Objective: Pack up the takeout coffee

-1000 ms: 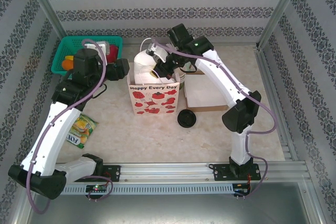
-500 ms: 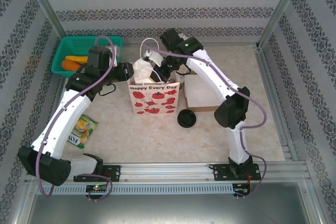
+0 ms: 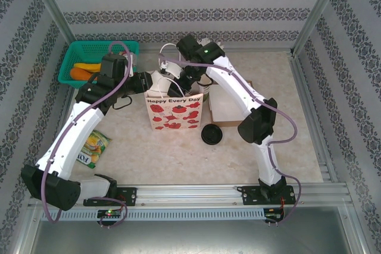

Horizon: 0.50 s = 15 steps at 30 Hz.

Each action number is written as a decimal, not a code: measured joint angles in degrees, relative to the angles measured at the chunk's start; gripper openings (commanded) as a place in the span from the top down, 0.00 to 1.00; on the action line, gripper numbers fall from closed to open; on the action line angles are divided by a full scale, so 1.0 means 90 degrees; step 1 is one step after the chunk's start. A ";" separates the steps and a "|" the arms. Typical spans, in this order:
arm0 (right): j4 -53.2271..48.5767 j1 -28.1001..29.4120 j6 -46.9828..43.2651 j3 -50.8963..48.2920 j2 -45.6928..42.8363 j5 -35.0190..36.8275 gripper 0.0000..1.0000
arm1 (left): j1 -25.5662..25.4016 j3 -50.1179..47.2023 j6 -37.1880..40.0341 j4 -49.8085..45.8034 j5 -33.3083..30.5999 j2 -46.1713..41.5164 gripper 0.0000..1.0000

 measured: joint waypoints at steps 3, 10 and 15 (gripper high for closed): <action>0.0075 -0.0012 0.0005 0.0005 -0.0233 0.0010 0.49 | 0.0000 0.0000 0.0000 0.0000 -0.0117 -0.0085 0.53; 0.0869 -0.0155 0.0508 -0.0342 -0.1200 0.0223 0.45 | 0.0000 -0.0019 0.0000 0.0005 -0.0595 -0.0262 0.52; 0.1902 -0.0253 0.1231 -0.1158 -0.2152 0.0862 0.37 | 0.0002 -0.0165 -0.0022 0.0107 -0.1294 -0.0488 0.49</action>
